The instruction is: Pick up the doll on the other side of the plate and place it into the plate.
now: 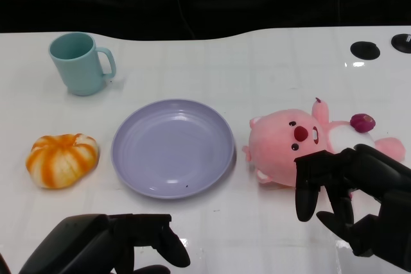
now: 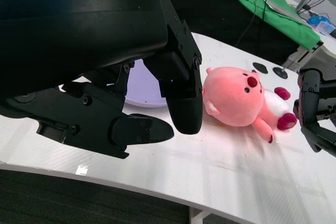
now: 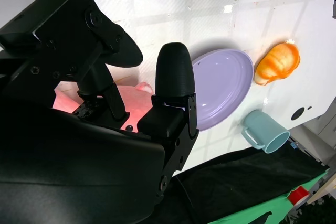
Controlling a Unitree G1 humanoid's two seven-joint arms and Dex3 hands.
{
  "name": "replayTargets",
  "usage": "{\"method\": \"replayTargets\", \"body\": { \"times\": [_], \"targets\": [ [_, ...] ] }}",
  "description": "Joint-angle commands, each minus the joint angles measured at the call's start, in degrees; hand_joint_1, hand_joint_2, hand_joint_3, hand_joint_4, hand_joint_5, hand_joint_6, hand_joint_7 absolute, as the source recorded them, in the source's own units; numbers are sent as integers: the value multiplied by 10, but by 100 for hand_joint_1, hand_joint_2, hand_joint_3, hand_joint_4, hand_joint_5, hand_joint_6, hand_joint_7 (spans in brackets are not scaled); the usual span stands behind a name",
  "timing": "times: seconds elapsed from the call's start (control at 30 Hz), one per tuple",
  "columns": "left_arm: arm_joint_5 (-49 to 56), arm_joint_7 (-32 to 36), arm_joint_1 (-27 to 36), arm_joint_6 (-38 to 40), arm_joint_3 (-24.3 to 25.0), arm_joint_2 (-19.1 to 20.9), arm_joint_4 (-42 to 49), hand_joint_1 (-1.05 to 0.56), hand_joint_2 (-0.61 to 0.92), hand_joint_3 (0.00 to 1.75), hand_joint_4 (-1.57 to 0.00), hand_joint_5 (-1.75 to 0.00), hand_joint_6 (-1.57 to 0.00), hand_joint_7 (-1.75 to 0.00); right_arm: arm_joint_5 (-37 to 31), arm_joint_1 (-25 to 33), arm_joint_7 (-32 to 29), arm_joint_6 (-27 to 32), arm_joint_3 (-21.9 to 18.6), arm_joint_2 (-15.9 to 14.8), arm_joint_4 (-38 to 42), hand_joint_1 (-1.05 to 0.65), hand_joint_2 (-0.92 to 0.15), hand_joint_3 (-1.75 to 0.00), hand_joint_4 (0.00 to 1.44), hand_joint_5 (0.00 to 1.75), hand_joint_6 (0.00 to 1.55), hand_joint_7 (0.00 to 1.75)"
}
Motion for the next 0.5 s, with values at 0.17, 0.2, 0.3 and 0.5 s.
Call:
{"method": "replayTargets", "body": {
  "times": [0.17,0.2,0.3,0.5],
  "targets": [
    [-5,-7,-2,5,1,4,-4,-21,92,38,-62,-168,-74,-86,2,-6,1,4,-2,-7,-6,-3,-35,-131,84,175,77,140],
    [-5,-6,-2,4,1,4,-4,-21,92,37,-62,-168,-74,-86,1,-6,1,3,-2,-7,-5,-3,-35,-131,84,175,77,140],
    [-5,-5,-3,0,1,4,-2,-20,92,37,-62,-168,-74,-85,1,-6,1,2,-1,-7,-4,-4,-35,-132,85,175,77,141],
    [-8,-9,-2,6,2,5,-6,-20,92,37,-62,-168,-74,-85,2,-6,1,4,-1,-6,-5,-3,-35,-131,85,175,76,141]
  ]
}}
